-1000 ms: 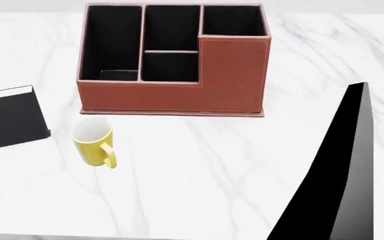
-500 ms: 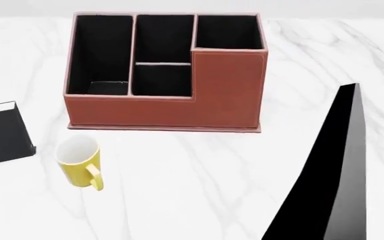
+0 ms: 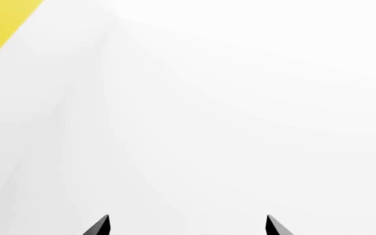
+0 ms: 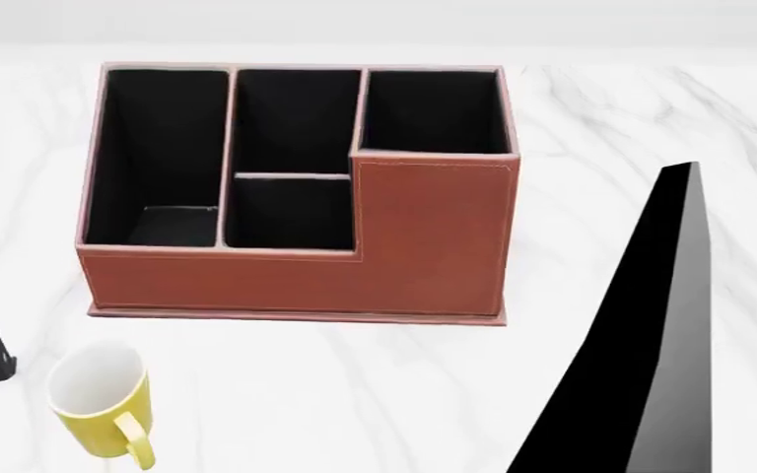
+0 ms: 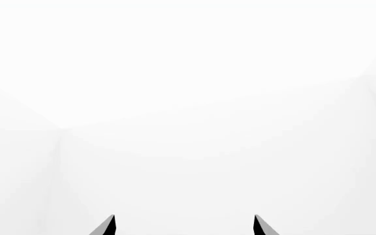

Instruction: Pick up the yellow and white mug and place it to the right of the caddy.

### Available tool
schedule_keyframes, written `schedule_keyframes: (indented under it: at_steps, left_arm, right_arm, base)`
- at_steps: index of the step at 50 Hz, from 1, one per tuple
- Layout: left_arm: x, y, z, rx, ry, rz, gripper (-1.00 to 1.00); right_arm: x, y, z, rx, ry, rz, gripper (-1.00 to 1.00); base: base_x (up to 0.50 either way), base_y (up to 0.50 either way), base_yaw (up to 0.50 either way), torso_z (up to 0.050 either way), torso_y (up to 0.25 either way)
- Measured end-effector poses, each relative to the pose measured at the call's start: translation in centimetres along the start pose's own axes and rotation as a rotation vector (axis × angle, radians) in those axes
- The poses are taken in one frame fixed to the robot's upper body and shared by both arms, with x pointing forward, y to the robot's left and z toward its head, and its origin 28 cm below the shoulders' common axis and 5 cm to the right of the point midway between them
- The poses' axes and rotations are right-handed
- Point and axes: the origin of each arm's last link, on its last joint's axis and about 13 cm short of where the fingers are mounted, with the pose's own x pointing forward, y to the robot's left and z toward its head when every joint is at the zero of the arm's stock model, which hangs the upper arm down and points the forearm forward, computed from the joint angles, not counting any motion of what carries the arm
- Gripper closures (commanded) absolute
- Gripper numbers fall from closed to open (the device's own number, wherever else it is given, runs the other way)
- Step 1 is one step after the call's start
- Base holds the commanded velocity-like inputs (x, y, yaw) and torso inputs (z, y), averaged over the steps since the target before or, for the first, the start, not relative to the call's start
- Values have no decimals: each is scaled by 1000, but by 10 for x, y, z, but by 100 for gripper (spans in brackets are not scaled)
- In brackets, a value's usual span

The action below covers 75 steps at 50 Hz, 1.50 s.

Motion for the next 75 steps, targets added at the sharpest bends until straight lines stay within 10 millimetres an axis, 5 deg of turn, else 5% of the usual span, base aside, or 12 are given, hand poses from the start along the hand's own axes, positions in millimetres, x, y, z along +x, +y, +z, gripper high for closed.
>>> schedule_keyframes:
  at_steps: [54,75]
  left_arm:
    - [-1,0,0,-2,2,-10,-100]
    - [-1,0,0,-1,3,-12,-100]
  right_arm:
    - [0,1,-2,-3,3,7,-100]
    - [0,2,-3,-8,-2,-2,-100]
  base:
    - [366,-92,0,0,1]
    - [12,-1,0,0,1]
